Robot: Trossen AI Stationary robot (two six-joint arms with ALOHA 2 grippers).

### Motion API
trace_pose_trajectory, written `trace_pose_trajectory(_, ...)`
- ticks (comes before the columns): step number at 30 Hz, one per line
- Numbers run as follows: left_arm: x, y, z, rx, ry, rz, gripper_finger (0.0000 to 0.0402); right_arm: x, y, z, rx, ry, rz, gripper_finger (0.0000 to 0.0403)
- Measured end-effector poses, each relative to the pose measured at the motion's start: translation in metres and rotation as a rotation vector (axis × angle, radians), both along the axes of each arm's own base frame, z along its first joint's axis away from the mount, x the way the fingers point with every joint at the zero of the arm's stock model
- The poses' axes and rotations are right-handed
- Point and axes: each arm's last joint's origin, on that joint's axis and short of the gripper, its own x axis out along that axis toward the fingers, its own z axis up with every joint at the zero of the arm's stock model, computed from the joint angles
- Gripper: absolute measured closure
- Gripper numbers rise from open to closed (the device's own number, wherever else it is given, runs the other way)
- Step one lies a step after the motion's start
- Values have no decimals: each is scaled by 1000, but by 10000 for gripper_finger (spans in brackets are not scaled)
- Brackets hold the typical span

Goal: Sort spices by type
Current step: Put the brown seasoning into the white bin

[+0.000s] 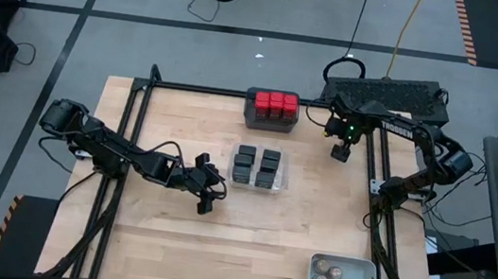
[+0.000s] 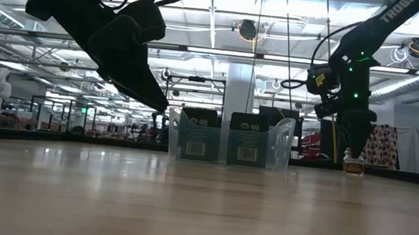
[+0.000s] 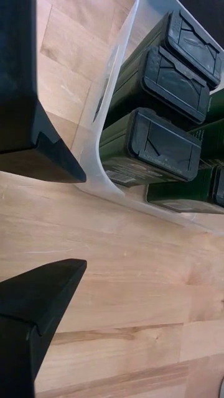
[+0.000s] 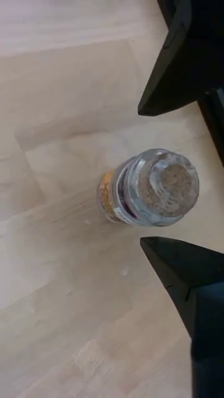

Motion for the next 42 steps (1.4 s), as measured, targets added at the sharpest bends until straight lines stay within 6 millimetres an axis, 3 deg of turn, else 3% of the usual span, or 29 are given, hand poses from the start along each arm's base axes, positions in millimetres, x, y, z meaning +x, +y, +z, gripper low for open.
trace_pose_trajectory(5,0,0,0,0,0,0,185,-1,1,0,6,10,-5,101)
trace_pose_trajectory(27,0,0,0,1,1,0,185,-2,2,2,29,27,3,260)
trace_pose_trajectory(36,0,0,0,1,1,0,185,8,3,31,59,43,6,267)
trace_pose_trajectory(42,0,0,0,1,1,0,185,21,20,52,136,52,18,267)
